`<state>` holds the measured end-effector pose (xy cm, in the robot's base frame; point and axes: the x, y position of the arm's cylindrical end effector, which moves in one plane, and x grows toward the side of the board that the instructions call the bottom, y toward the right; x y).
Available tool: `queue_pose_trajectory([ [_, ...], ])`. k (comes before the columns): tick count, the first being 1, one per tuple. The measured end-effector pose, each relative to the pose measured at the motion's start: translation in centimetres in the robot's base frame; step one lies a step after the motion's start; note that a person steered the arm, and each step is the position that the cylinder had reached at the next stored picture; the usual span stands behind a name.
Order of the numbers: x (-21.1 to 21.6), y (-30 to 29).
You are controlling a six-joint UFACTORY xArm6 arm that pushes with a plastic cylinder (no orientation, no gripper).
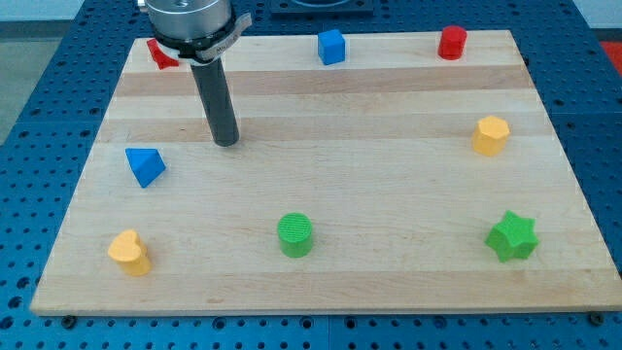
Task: Move your arm towards the yellow heart
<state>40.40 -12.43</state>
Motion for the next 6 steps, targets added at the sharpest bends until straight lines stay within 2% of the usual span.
queue_pose_trajectory([
  [2, -1.9, 13.1],
  [3, -4.5, 16.6],
  [4, -10.3, 17.1],
  [5, -11.4, 22.9],
  [6, -13.3, 25.2],
])
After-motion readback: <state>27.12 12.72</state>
